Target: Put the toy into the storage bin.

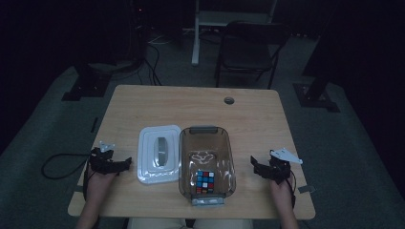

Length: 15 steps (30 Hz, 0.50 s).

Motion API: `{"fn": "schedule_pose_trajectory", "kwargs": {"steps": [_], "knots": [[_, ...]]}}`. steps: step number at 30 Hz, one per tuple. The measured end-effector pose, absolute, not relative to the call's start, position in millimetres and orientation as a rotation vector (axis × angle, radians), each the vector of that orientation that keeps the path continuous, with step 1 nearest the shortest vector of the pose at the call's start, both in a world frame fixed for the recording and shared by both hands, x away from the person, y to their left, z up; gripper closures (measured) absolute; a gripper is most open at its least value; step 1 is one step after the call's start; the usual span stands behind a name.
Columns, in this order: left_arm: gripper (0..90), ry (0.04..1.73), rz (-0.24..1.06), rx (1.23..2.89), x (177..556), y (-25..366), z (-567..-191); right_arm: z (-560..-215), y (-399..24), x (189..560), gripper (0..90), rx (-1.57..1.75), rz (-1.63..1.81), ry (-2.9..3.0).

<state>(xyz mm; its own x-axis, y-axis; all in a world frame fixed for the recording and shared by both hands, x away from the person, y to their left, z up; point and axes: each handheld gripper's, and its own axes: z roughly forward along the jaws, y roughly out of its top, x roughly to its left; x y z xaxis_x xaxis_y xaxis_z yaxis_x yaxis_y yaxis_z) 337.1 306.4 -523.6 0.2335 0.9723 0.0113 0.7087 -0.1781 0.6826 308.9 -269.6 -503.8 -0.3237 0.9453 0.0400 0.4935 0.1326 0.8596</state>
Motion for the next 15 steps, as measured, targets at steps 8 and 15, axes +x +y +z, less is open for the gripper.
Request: {"fn": "schedule_pose_trajectory", "kwargs": {"steps": [8,15], "knots": [[0.6,1.533,0.618,1.959,337.0,306.3,-523.6,-524.3,-272.5,312.9,14.2,1.438,0.977,1.952],[0.6,1.521,0.612,1.968,336.8,305.8,-523.5,-526.5,-272.7,319.6,13.4,1.495,0.851,1.963]]}}
